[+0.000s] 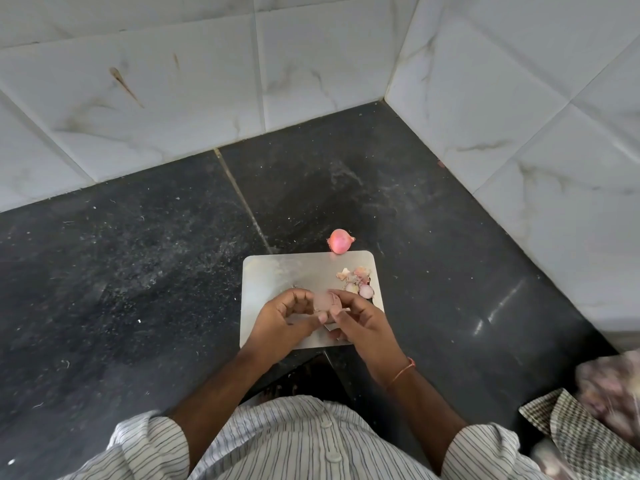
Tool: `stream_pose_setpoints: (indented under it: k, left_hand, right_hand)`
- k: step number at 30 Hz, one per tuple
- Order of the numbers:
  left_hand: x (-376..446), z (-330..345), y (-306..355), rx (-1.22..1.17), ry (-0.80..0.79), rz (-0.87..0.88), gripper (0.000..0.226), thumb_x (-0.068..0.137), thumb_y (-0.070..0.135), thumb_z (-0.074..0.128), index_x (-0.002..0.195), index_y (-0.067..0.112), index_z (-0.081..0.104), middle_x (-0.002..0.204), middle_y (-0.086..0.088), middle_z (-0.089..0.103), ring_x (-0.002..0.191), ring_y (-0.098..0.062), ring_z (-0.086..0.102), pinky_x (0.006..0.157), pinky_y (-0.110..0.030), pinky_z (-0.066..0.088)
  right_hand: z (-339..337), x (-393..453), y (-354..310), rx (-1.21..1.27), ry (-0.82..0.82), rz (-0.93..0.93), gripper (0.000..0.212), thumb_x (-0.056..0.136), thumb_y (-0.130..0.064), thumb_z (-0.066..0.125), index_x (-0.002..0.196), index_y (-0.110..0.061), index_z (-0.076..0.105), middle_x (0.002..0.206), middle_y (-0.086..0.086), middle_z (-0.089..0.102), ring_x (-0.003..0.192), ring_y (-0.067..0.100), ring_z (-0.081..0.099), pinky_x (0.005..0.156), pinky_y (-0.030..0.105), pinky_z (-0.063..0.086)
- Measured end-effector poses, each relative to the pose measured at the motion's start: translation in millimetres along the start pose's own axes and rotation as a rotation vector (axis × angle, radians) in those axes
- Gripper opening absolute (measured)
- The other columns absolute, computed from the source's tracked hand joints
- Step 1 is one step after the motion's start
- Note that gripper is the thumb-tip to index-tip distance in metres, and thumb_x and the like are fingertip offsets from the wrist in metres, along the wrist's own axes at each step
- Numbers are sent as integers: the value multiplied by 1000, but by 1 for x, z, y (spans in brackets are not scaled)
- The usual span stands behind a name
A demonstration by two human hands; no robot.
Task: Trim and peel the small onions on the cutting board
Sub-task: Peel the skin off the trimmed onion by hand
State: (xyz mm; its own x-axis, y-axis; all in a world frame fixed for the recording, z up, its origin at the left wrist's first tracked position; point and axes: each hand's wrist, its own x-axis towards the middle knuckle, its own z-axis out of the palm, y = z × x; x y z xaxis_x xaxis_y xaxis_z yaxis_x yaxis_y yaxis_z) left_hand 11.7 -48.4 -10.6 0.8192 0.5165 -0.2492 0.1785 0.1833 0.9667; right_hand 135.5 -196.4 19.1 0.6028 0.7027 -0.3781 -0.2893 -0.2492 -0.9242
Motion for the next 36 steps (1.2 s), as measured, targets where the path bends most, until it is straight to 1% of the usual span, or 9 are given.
stream_pose_setpoints:
  k: [3,5,8,14,17,21,28,33,36]
  left_hand:
    - [4,-11,6,254,-88,116,58,86,29,91,132,42,58,124,14,65,115,-13,65,78,-27,61]
    - [8,-19,14,432,-188,220,57,85,36,91,130,47,57,131,23,56,119,-10,61,75,-24,61]
    - [15,-27,23,575,-275,324,53,82,43,91,124,48,60,134,24,49,121,-10,60,80,-30,63]
    - [19,-27,29,614,-316,327,49,83,47,90,121,45,59,133,27,47,122,-9,57,83,-36,61]
    - [19,-25,30,598,-327,320,49,81,47,92,116,42,58,129,27,48,119,-10,58,83,-38,60]
    - [19,-23,31,586,-329,326,48,80,47,93,113,40,58,126,26,50,116,-11,58,80,-40,61]
    - [21,-22,30,631,-335,375,45,82,49,91,111,37,59,121,28,50,110,-5,56,81,-32,56]
    - [21,-22,31,655,-390,353,45,81,47,91,106,43,53,117,26,50,108,-4,55,81,-27,53]
    - [21,-22,28,683,-426,304,45,82,47,90,102,40,51,113,22,50,104,-6,54,77,-20,47]
  right_hand:
    - [-3,-2,-3,39,-43,21,30,104,-18,66,133,-15,71,120,12,78,107,31,75,93,47,63]
    - [-5,-3,-5,51,-92,34,33,103,-21,67,135,-14,71,123,17,76,110,41,74,99,56,60]
    - [-6,-4,-10,102,-135,47,35,102,-19,67,136,-11,71,123,23,75,104,41,75,101,57,59]
    - [-8,-2,-14,131,-172,42,31,102,-20,67,130,-12,75,124,29,71,105,36,74,100,54,60]
    - [-10,-1,-13,147,-193,44,29,103,-19,66,129,-12,76,125,33,68,104,36,73,100,58,59]
    - [-9,-3,-14,165,-195,61,29,104,-19,66,130,-11,76,121,26,73,103,35,72,100,57,59]
    - [-11,-4,-14,155,-180,84,28,104,-18,66,129,-11,76,123,24,74,105,39,73,102,60,58]
    - [-10,-6,-12,145,-187,102,28,103,-19,67,129,-11,77,123,24,74,106,39,73,98,53,61]
    - [-8,-6,-10,130,-199,119,30,100,-23,69,127,-13,78,120,26,75,102,37,73,97,53,61]
